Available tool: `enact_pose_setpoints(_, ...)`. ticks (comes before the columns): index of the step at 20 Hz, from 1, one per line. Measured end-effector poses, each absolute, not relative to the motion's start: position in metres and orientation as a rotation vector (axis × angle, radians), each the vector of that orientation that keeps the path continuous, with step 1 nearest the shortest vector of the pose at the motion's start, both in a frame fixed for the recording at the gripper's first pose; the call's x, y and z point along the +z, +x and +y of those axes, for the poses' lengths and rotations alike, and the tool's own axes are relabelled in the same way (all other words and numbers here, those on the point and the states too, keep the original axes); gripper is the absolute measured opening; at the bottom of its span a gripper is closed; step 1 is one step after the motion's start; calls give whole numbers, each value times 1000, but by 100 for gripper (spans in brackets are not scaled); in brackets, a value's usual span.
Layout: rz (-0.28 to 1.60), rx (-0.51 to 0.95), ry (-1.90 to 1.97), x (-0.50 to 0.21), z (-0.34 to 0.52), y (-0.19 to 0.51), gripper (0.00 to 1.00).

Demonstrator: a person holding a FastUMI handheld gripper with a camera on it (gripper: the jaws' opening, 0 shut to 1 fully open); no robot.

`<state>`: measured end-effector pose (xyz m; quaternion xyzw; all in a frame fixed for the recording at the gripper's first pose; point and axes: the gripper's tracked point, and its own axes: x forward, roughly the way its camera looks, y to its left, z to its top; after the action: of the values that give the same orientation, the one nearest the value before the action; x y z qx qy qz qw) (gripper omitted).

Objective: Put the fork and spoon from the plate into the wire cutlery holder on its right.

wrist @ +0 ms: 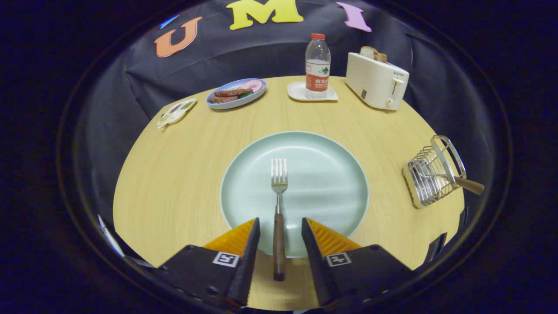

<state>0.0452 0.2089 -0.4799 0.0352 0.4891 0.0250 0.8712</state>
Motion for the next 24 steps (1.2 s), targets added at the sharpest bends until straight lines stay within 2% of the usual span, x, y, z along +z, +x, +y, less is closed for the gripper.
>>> enact_pose_setpoints(2,1021,49,68,-482,210,47,31)
enact_pose_setpoints(4,1023,38,50,-486,207,49,27)
enact_pose_setpoints(5,1027,37,50,-493,207,51,14)
enact_pose_setpoints(8,1063,40,50,-493,209,41,17)
enact_pose_setpoints(10,1043,40,25,-489,205,41,6)
enact_pose_setpoints(18,967,139,-8,-435,190,36,7)
enact_pose_setpoints(24,930,167,-17,-394,135,35,6)
